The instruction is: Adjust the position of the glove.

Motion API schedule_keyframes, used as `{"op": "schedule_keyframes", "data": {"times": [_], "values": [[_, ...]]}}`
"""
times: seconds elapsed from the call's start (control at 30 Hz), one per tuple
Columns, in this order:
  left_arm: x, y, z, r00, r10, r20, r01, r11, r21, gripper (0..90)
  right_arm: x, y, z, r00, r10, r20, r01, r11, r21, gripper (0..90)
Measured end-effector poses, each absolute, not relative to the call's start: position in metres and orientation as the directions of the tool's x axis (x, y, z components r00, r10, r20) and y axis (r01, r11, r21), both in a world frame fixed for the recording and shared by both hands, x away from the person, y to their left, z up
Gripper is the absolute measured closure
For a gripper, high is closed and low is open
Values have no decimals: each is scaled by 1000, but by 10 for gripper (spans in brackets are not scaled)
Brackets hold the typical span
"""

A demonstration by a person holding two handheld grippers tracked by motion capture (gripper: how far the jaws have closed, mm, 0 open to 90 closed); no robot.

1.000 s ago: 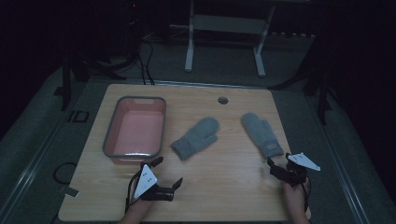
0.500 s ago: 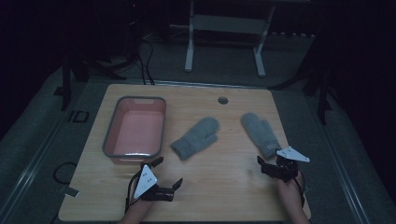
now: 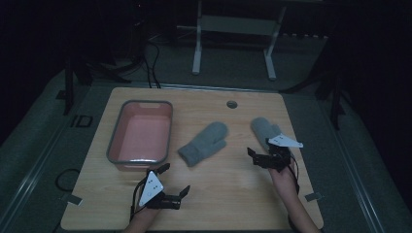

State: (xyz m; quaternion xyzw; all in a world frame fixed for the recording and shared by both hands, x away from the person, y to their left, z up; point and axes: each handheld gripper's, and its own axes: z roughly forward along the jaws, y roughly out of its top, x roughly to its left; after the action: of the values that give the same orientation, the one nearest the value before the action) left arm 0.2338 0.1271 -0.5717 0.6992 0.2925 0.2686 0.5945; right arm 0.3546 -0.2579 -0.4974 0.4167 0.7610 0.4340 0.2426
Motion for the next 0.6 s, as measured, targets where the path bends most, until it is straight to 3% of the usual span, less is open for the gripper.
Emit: {"op": "schedule_keyframes", "data": {"times": [0.27,0.6], "values": [[234,128,-572,688,725,22,94,-119,988,2,381,-220,-476,-605,796,13,398,288,871,135],[235,128,-572,691,723,16,97,-114,989,2,412,-168,-477,-700,714,-2,381,376,845,143]]}}
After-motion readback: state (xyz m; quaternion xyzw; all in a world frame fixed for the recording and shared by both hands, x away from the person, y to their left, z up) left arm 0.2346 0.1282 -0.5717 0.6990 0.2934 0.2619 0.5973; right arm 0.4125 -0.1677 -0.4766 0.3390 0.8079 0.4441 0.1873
